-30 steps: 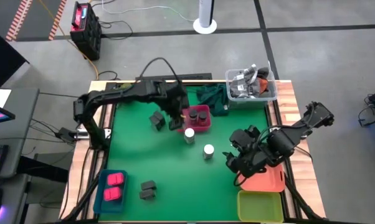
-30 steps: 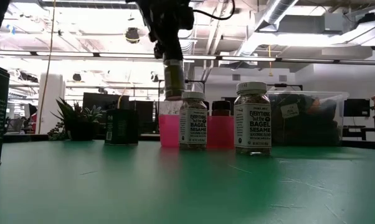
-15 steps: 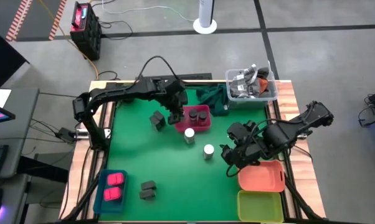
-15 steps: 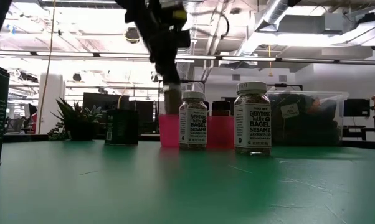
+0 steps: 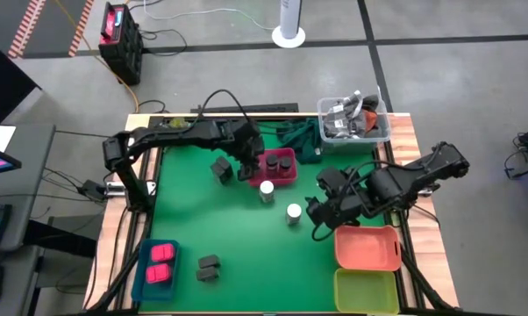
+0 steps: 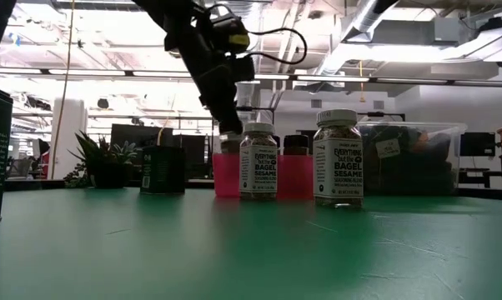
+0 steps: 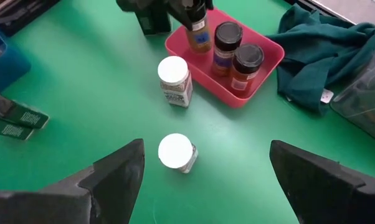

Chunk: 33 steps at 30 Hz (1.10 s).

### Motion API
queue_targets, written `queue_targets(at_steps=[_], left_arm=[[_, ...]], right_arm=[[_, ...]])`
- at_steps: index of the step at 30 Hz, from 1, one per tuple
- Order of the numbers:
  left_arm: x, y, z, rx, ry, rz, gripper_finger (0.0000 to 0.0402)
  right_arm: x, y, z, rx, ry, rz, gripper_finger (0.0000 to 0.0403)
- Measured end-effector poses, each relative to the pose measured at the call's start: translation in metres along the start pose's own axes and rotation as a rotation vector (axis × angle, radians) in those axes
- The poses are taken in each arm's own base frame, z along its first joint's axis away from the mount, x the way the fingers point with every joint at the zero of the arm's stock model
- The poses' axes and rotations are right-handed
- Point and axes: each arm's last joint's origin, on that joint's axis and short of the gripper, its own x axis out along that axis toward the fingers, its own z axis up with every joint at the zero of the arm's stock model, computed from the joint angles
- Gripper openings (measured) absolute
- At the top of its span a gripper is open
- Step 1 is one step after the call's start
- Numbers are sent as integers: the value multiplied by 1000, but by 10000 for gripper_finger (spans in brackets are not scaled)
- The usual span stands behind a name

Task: Sort spices by type
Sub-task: Put the black seasoning bottle into the red bin, then put the bottom white seasoning bottle into the yellow bin

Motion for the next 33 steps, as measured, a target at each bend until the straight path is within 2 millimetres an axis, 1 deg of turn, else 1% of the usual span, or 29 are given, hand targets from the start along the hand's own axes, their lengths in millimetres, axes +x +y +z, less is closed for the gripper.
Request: queue_targets(at_steps=[8, 13, 15, 19, 21, 23, 25, 27, 31, 33], left_arm=[[2, 0, -2, -41, 1, 3, 271], [-1, 1, 0, -80, 12, 33, 284], [-8, 4, 8, -98, -6, 53, 285], [-29, 7, 20, -107, -60, 90, 285], [-39, 7, 22, -114, -79, 101, 284], [-47, 4, 23, -145, -95, 77, 284], [-53, -1, 24, -175, -115, 14, 283], [-58, -12, 27, -190, -134, -44, 283], [-57, -45, 34, -185, -132, -113, 283], [-56, -66, 38, -188, -133, -129, 283]], right_arm=[[0, 2, 2, 14, -10, 21, 367], [0, 2, 2, 14, -11, 22, 367], [0, 3, 1, 12, -9, 26, 367], [-1, 4, 0, 6, -4, 33, 367], [-2, 4, -2, -4, -2, 37, 367], [-4, 5, -5, -20, 3, 39, 367], [-7, 5, -9, -40, 9, 37, 367], [-8, 5, -12, -61, 16, 30, 367], [-11, 5, -16, -86, 22, 26, 367], [-7, 6, -21, -99, 24, 24, 367]])
